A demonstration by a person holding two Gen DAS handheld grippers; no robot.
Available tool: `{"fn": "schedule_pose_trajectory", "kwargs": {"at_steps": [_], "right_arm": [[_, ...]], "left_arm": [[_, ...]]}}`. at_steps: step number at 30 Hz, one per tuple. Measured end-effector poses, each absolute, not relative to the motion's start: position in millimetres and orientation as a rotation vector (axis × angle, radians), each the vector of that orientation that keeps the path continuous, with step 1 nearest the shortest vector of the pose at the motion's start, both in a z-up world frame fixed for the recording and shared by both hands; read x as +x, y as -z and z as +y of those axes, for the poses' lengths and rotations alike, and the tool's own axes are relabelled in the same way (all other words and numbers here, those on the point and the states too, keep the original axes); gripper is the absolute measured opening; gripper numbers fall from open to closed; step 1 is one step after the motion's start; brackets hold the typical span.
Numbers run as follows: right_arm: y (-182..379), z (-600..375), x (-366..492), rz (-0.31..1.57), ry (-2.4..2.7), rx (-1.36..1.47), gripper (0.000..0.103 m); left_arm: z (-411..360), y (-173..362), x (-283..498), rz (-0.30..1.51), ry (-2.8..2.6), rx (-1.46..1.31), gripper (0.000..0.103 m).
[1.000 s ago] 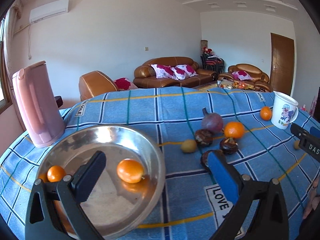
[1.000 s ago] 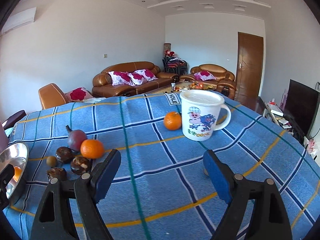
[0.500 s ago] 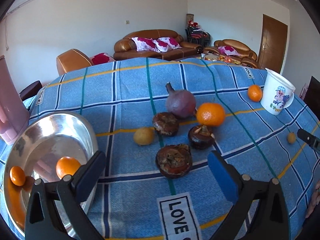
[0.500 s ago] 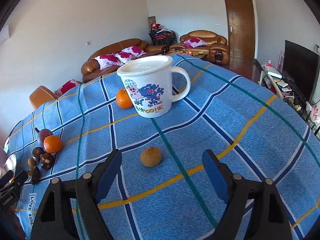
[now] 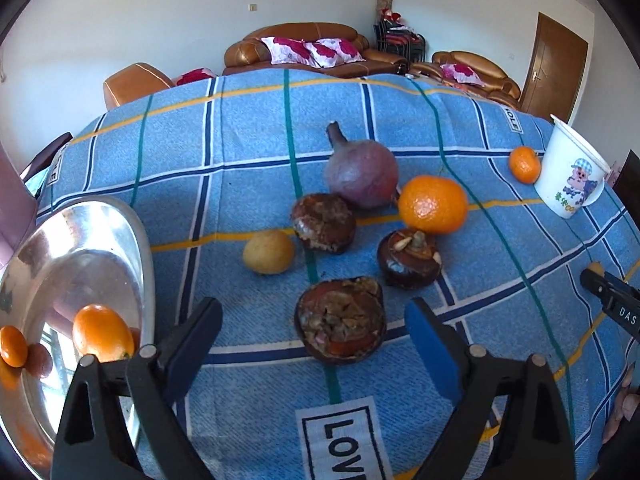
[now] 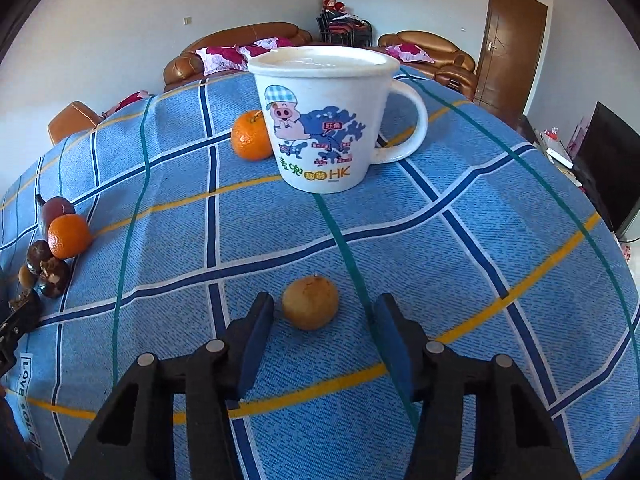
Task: Organize fruits
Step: 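Grasp the mangosteen with the left gripper while the right gripper grasps the yellow fruit, then carry both fruits over the steel bowl and open both grippers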
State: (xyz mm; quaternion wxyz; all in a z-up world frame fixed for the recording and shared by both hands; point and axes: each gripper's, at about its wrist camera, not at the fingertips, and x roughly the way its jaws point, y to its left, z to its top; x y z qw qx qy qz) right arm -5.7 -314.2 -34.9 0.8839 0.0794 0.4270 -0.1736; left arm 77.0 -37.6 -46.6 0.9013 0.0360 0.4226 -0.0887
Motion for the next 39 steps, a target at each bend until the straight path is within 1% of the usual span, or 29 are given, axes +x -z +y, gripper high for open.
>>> {"fn": "schedule_pose_trajectory", "kwargs": {"at_steps": [1, 3, 5, 6, 7, 8, 13, 17, 21, 24, 31, 39], "right_arm": [[34, -315, -5, 0.889, 0.364, 0.164, 0.055], [33, -316, -6, 0.887, 0.364, 0.171, 0.055], [33, -321, -9, 0.885, 0.362, 0.176, 0.054], [33, -322, -9, 0.883, 0.362, 0.176, 0.051], [32, -323, -11, 0.880, 0.364, 0.178, 0.048], [34, -323, -10, 0.877, 0.368, 0.182, 0.042], [32, -330, -17, 0.867, 0.381, 0.202, 0.029], [28, -336, -24, 0.823, 0.354, 0.249, 0.028], [15, -339, -41, 0.698, 0.267, 0.311, 0.028], [6, -337, -51, 0.607, 0.218, 0.323, 0.028], [-2, -332, -62, 0.500, 0.174, 0.347, 0.028], [-7, -312, -65, 0.492, 0.274, 0.226, 0.028]], "left_arm": [[-38, 47, 77, 0.874, 0.188, 0.073, 0.092], [-41, 47, 77, 0.878, 0.200, 0.078, 0.083], [-44, 46, 77, 0.870, 0.187, 0.097, 0.069], [-46, 46, 77, 0.868, 0.197, 0.104, 0.064], [-48, 47, 79, 0.881, 0.228, 0.101, 0.047], [-48, 49, 80, 0.896, 0.244, 0.102, 0.047], [-40, 46, 81, 0.894, 0.267, 0.050, 0.047], [-27, 38, 73, 0.837, 0.325, -0.027, 0.047], [-5, 21, 54, 0.690, 0.393, -0.133, 0.047], [3, 14, 42, 0.614, 0.395, -0.150, 0.047], [-4, 6, 36, 0.569, 0.378, -0.100, 0.047], [-5, 4, 28, 0.534, 0.328, -0.071, 0.047]]}}
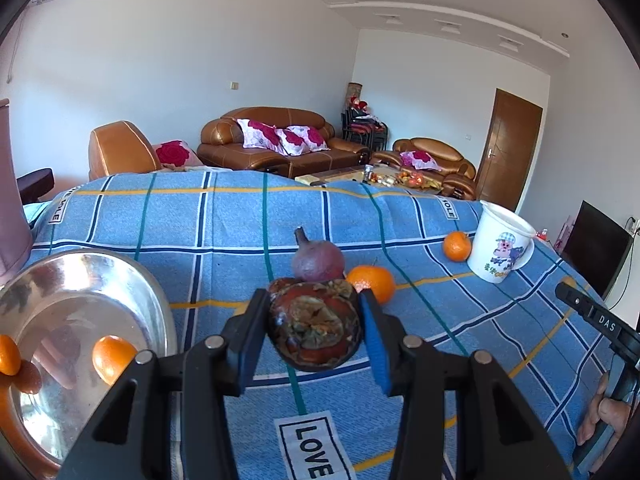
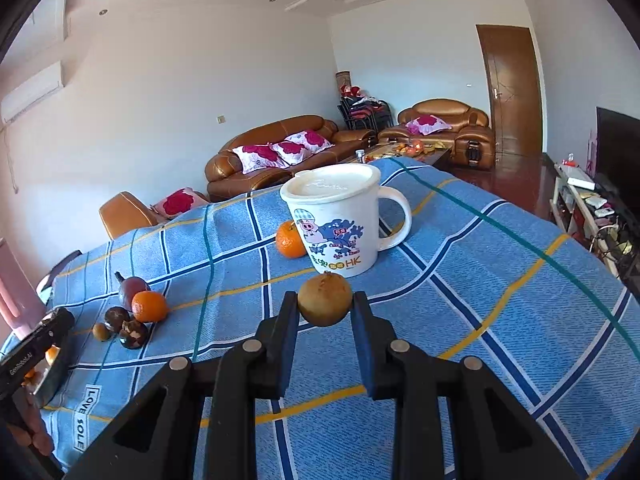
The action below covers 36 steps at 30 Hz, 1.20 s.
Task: Organize fruits
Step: 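Carry both fruits over the steel bowl and open both grippers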
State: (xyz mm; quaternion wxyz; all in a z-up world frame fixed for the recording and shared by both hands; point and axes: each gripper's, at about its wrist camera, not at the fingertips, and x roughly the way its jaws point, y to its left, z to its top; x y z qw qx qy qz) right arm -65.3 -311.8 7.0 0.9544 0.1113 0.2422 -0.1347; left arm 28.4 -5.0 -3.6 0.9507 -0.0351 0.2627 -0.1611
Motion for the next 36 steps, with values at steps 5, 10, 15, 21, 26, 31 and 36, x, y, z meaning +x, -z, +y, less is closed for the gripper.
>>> {"fn": "schedule_pose_trajectory", "kwargs": {"at_steps": [5, 10, 15, 21, 26, 31, 36], "right_arm": [[-8, -295, -69, 0.485, 0.281, 0.217, 0.028], [-7, -263, -64, 0.481, 0.254, 0.212, 0.028], [-7, -226, -54, 0.493, 0.199, 0.179, 0.028], [-7, -177, -42, 0.500, 0.130, 0.139, 0.028], [-6, -144, -33, 0.502, 0.074, 0.124, 0.028], [-6, -112, -23, 0.503, 0.021, 0.124, 0.028], [-5, -78, -13, 0.495, -0.042, 0.131, 0.029]], "left_arm": [[3, 2, 23, 0.518, 0.282, -0.051, 0.047], [10, -2, 12, 0.466, 0.233, 0.022, 0.047], [27, -4, 5, 0.438, 0.201, 0.051, 0.047], [52, -7, 4, 0.430, 0.163, 0.048, 0.047], [72, -8, 8, 0.433, 0.132, 0.038, 0.047], [91, -8, 13, 0.440, 0.098, 0.019, 0.047], [116, -8, 17, 0.447, 0.058, -0.001, 0.047]]}}
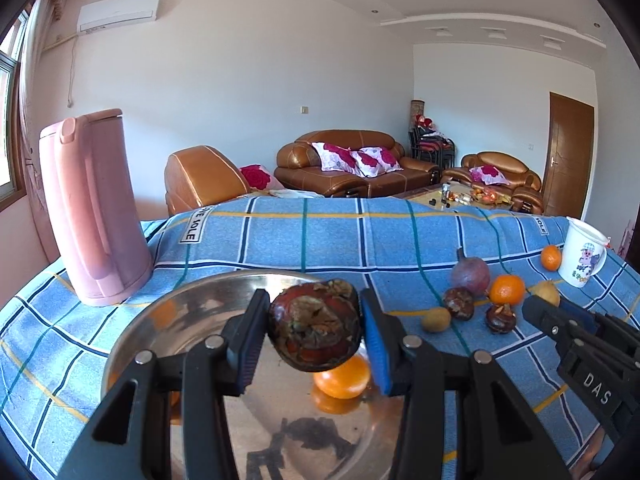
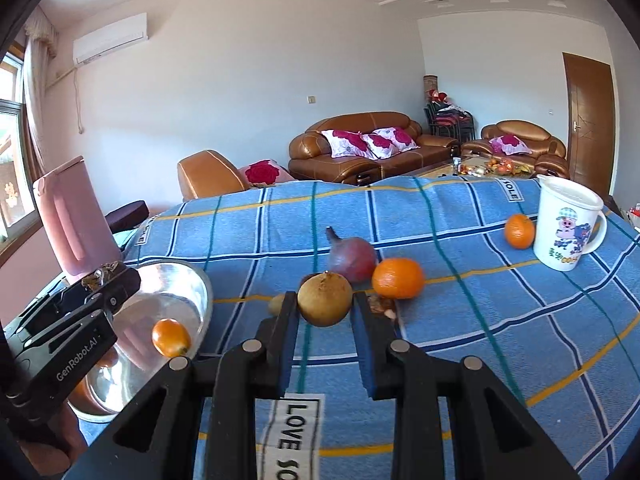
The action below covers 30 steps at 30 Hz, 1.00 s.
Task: Organize fruits
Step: 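Carry both fruits over the steel bowl and open both grippers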
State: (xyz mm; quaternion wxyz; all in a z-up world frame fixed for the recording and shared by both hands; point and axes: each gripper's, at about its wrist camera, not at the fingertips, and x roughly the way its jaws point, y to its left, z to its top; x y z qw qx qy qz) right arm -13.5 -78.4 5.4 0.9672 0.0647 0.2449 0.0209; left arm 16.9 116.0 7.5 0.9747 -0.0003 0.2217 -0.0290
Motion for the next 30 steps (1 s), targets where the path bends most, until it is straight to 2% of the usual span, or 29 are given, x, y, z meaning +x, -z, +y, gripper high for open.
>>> {"fn": "schedule_pose_trajectory", "kwargs": {"at_steps": [19, 30], "right_arm": [[1, 21, 27, 0.505, -0.172, 0.044, 0.029], [14, 41, 60, 0.633, -0.181, 0.037, 0.029]], "left_arm": [[182, 5, 40, 0.532, -0.140, 0.002, 0.047], [182, 12, 49, 0.602, -0.188, 0.036, 0.047]]}}
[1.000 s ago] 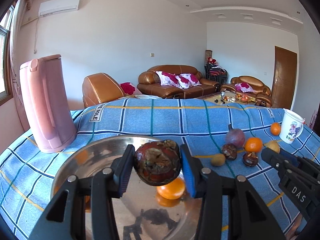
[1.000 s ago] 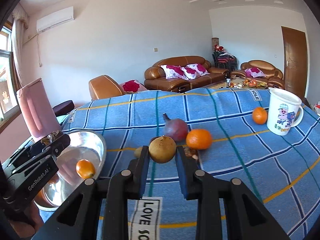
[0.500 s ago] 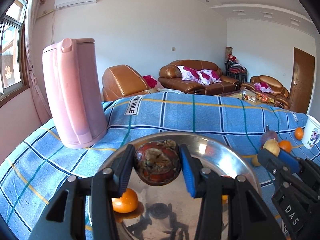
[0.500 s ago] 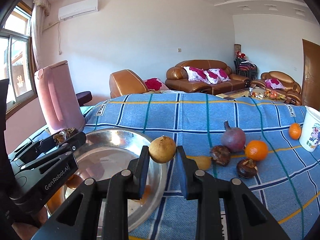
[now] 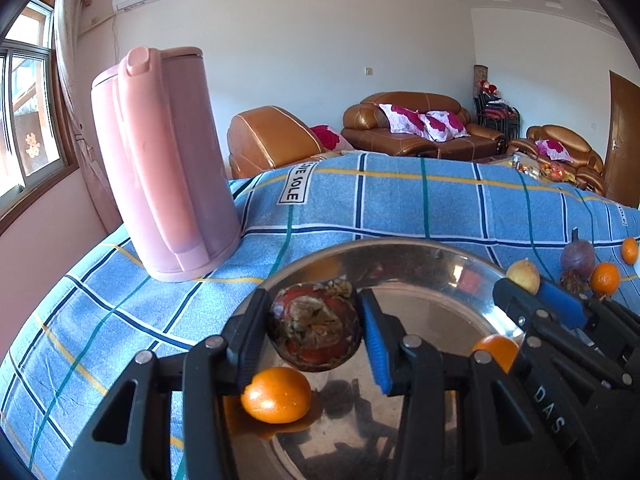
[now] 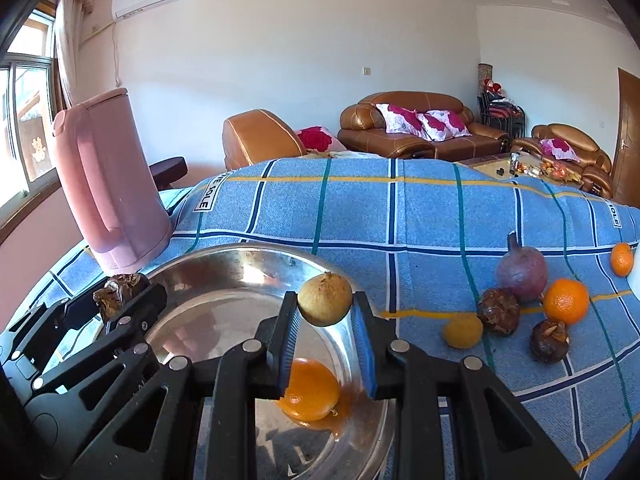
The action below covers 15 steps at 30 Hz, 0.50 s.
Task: Organize fruits
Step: 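Carry both fruits over the steel bowl and open both grippers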
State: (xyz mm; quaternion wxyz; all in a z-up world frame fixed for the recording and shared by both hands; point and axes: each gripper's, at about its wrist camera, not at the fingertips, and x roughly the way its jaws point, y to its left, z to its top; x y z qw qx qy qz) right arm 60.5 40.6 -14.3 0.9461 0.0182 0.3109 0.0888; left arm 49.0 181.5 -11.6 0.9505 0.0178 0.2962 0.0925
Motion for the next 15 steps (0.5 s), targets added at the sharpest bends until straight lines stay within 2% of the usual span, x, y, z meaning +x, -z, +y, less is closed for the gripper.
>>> {"fn": "schedule_pose_trajectory", "kwargs": {"at_steps": [15], "right_arm": [[21.3, 47.3, 69.0, 0.699, -0.240, 0.039, 0.029]], "left_arm": [[185.5, 15.6, 56.9, 0.653, -0.192, 0.034, 0.047]]}}
